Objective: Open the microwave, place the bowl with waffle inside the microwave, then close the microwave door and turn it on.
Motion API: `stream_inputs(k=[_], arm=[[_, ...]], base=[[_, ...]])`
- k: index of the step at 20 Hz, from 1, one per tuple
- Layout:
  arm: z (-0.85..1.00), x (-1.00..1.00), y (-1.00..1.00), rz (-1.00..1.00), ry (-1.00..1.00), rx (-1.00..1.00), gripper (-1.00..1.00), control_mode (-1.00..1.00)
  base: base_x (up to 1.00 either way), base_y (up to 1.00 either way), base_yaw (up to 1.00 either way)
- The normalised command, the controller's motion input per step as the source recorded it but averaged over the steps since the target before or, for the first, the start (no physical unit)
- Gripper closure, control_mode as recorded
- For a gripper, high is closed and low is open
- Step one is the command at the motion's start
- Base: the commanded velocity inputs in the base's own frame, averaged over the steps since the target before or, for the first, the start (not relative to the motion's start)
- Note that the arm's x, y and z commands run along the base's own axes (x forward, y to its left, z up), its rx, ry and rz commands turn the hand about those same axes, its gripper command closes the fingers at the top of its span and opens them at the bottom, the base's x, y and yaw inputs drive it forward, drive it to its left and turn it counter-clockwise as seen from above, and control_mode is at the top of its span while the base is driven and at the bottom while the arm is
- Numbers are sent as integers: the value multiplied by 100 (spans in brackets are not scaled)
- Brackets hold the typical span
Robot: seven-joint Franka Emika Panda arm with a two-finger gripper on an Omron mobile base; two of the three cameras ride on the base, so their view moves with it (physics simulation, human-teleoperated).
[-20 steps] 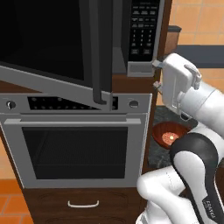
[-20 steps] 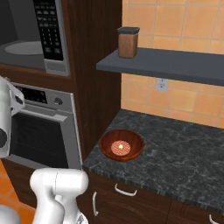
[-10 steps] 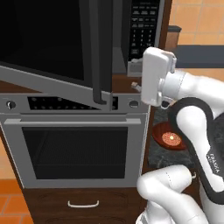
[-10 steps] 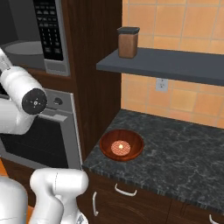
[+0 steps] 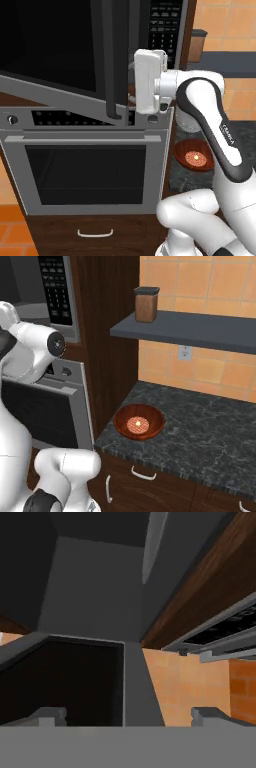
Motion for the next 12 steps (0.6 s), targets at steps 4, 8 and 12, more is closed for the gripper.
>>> stream_inputs(k=[4, 8, 12], arm=[[-23, 65, 55, 22, 9, 2, -100, -100], [-11, 45, 54, 21, 3, 0, -100, -100], [0, 11, 60, 18, 0, 0, -100, -100]], base=[[0, 0, 0], [0, 0, 0], [0, 0, 0]])
